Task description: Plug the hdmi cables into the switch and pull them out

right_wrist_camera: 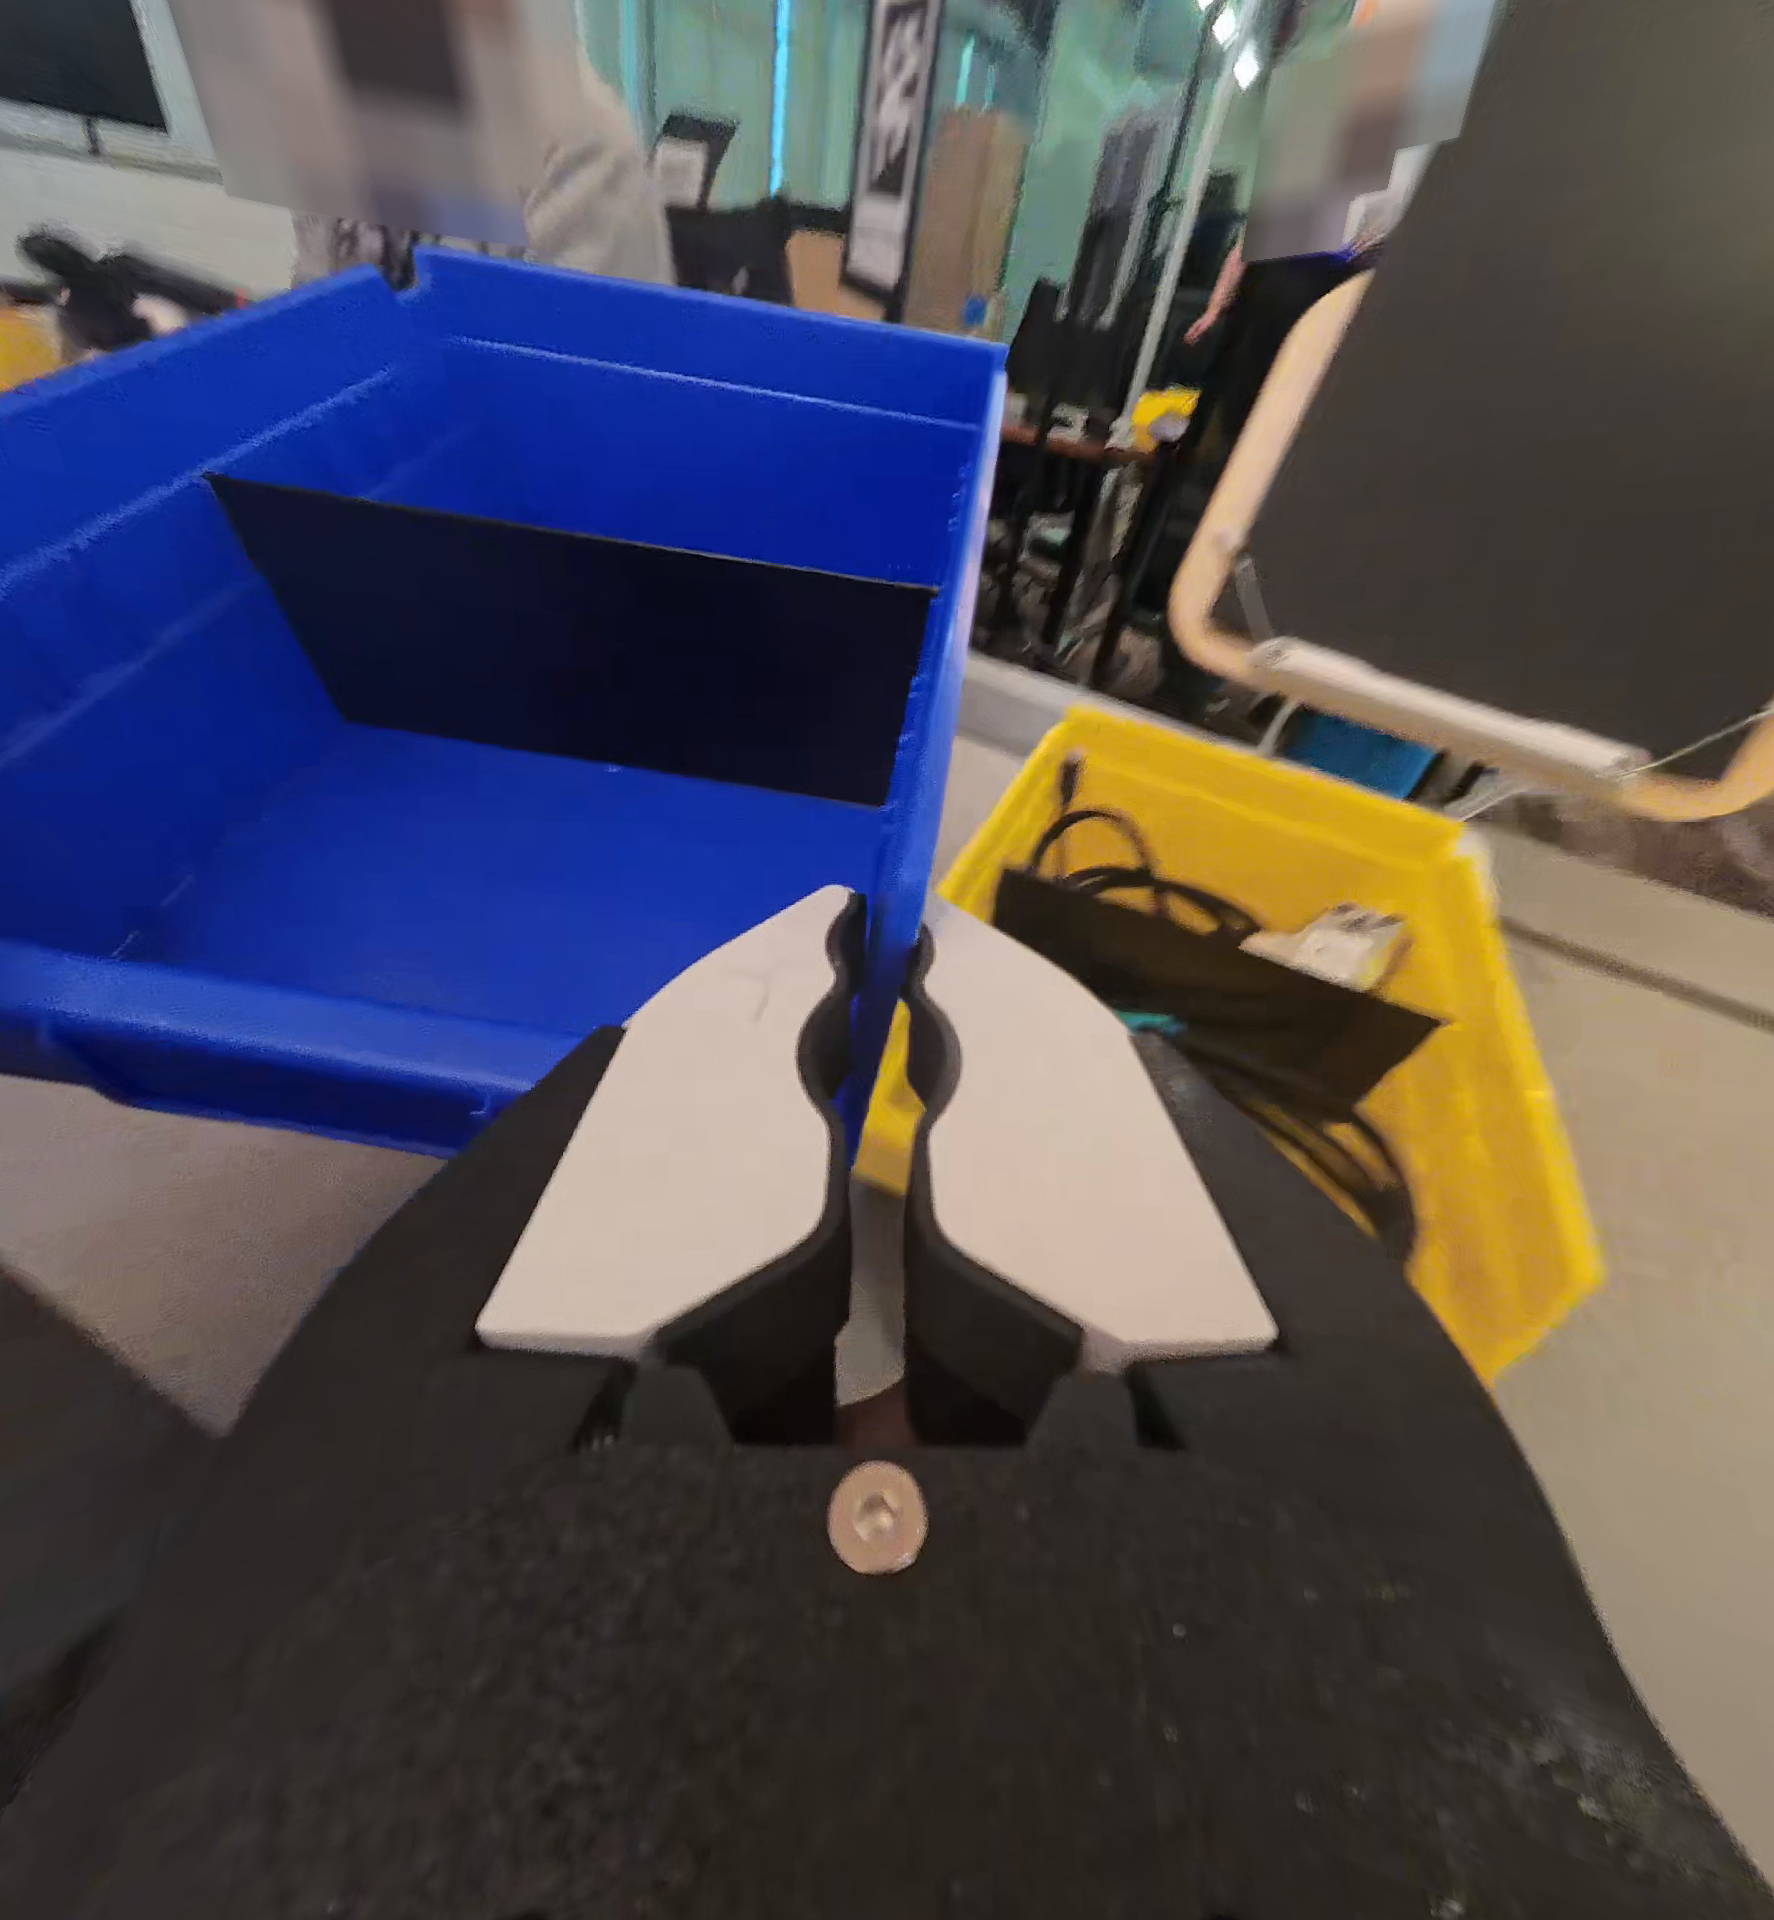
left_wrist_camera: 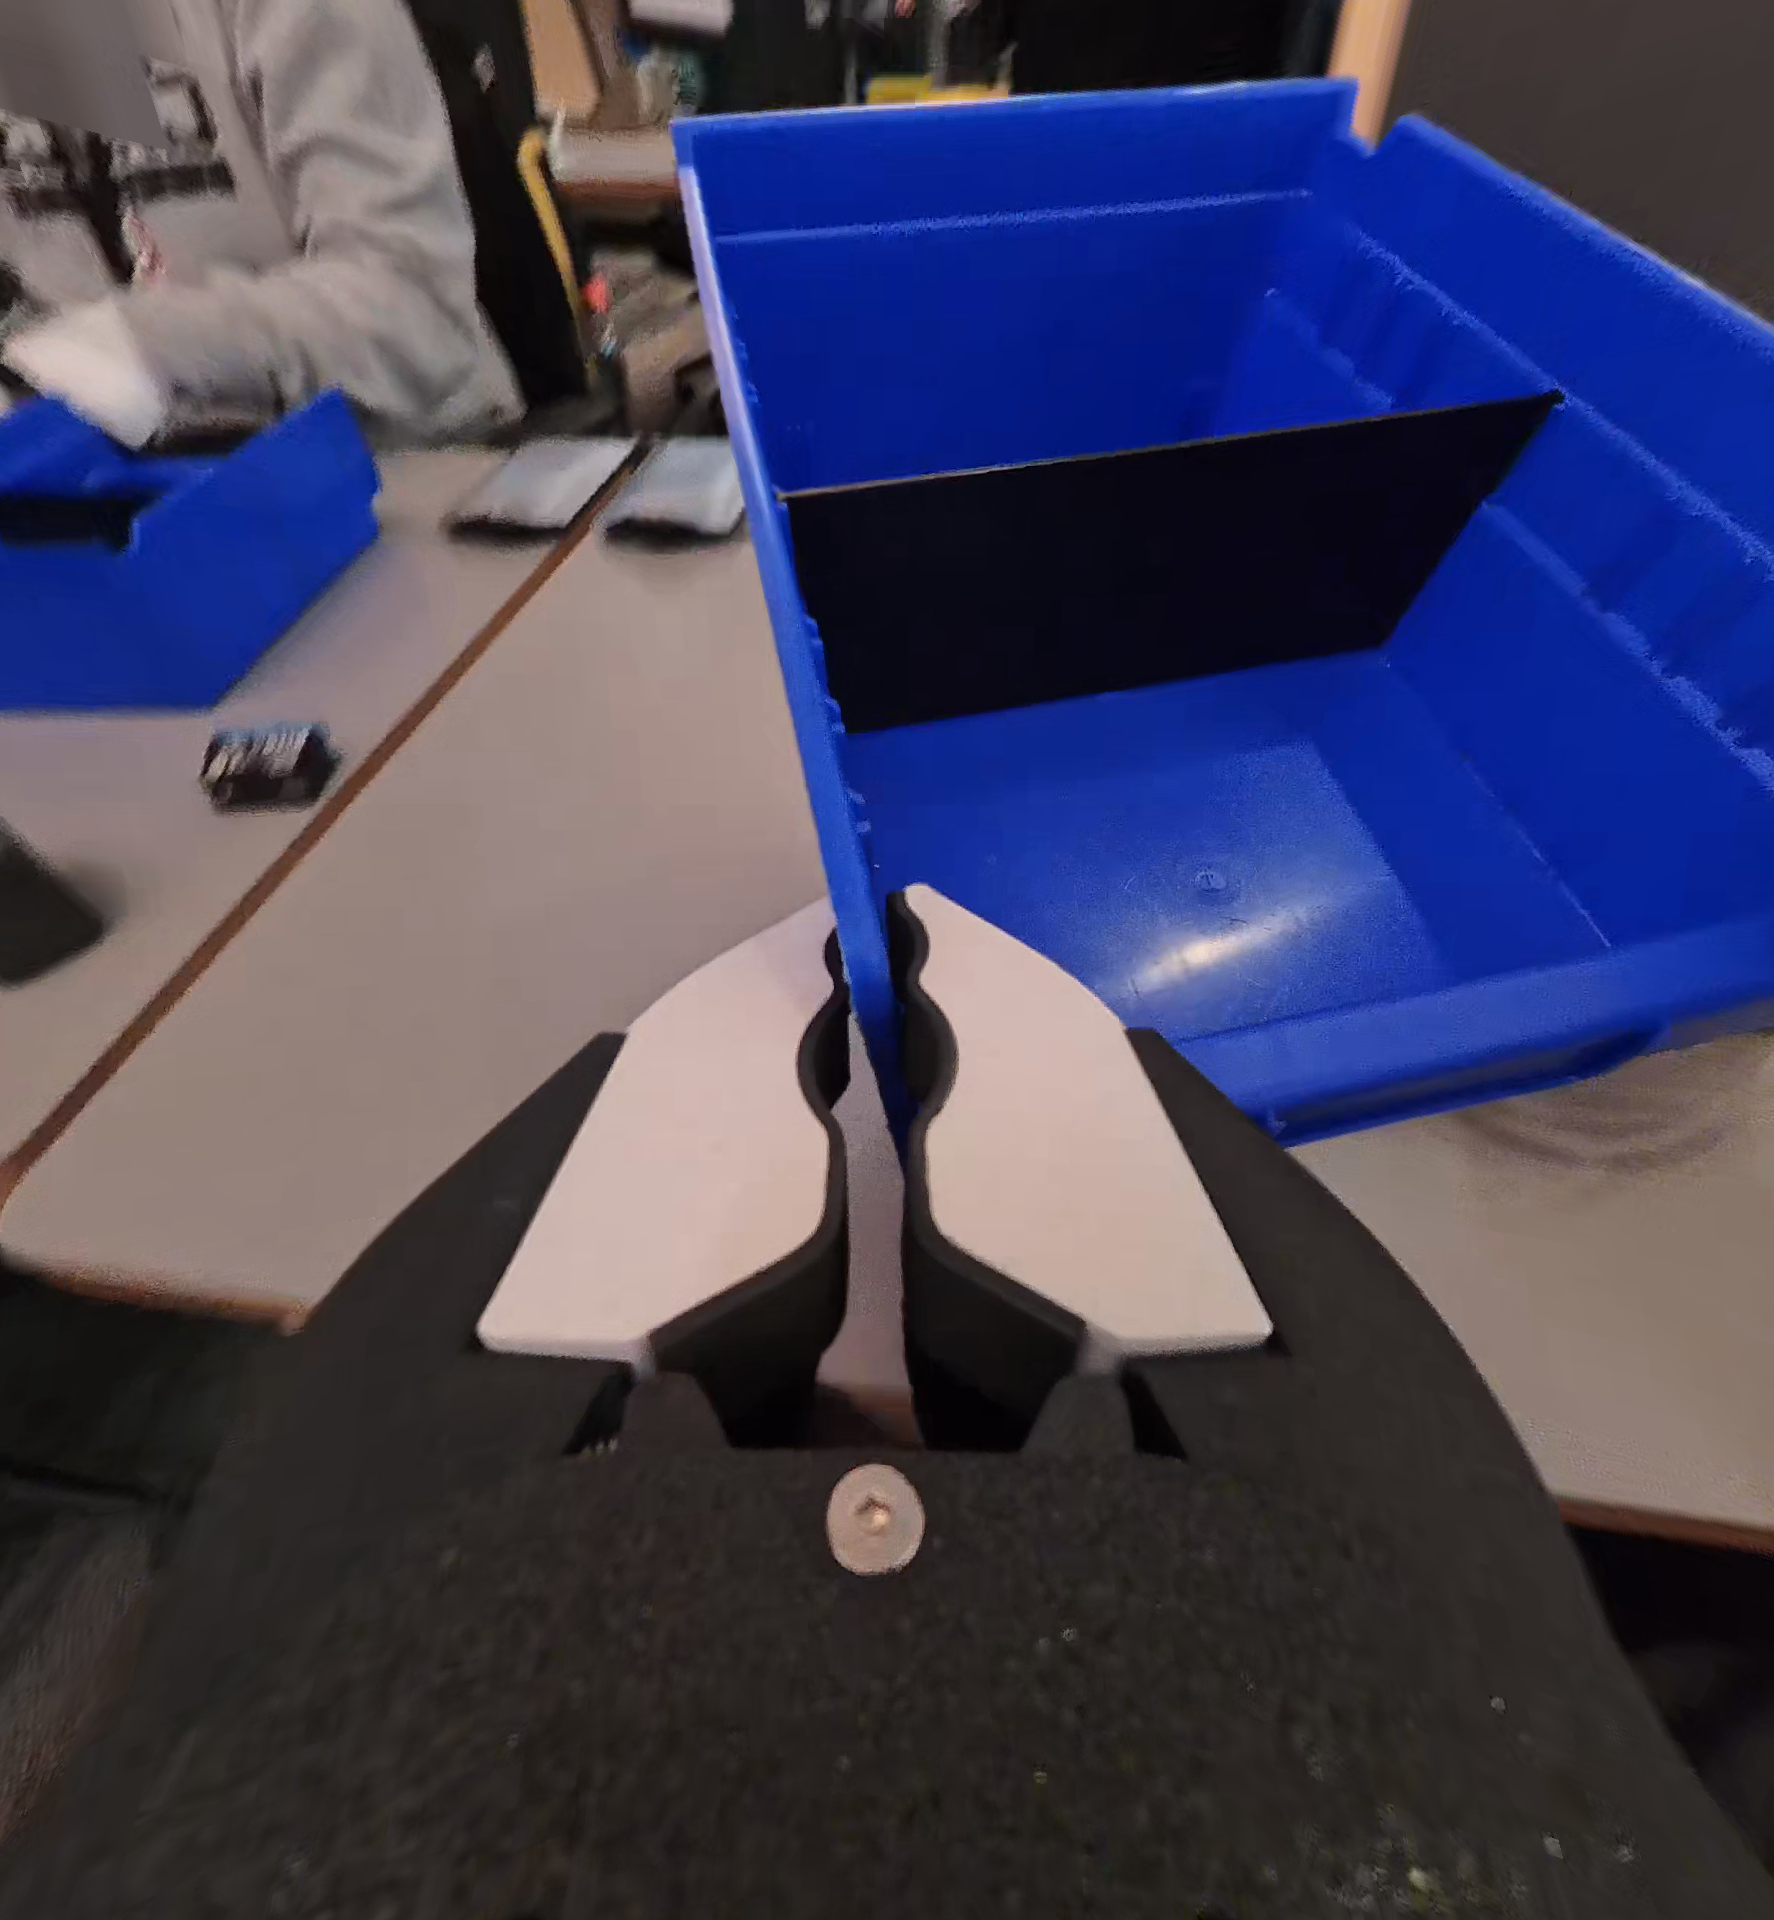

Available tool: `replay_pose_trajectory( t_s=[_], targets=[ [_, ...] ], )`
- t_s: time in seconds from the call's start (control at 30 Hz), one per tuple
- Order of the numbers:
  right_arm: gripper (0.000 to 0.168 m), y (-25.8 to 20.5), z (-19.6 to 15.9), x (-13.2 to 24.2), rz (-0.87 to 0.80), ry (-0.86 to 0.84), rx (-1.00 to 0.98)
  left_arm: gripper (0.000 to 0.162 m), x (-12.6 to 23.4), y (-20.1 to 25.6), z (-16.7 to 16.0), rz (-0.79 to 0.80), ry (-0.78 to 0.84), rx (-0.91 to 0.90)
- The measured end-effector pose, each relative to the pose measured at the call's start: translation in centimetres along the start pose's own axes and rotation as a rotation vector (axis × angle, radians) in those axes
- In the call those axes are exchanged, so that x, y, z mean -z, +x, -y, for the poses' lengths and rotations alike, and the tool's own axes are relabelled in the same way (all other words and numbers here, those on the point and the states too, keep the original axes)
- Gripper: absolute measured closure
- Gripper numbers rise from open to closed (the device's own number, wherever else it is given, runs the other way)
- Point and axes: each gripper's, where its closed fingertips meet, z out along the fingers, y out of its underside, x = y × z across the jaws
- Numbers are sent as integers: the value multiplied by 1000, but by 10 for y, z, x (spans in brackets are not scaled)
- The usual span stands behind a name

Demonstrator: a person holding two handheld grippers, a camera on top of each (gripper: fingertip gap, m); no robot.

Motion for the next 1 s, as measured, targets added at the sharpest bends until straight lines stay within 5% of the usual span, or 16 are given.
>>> replay_pose_trajectory(
  t_s=[0.17, 0.33, 0.47, 0.63, 0.77, 1.0],
  targets=[
    [163, 121, 43, 27, -185, 95, -20, 158, -44, 115, 76, -193, 53, -86],
    [162, 277, 13, 47, -386, -23, -45, 159, -99, 278, 103, -338, 44, -199],
    [162, 383, -41, 67, -382, -170, -155, 158, -134, 396, 71, -440, -76, -202],
    [162, 473, -138, 98, -424, -393, -132, 158, -146, 500, -9, -470, -187, -220],
    [164, 499, -192, 115, -335, -392, -323, 157, -134, 536, -46, -436, -130, -250],
    [165, 508, -219, 127, -285, -453, -361, 149, -112, 551, -83, -486, -132, -286]
  ],
)
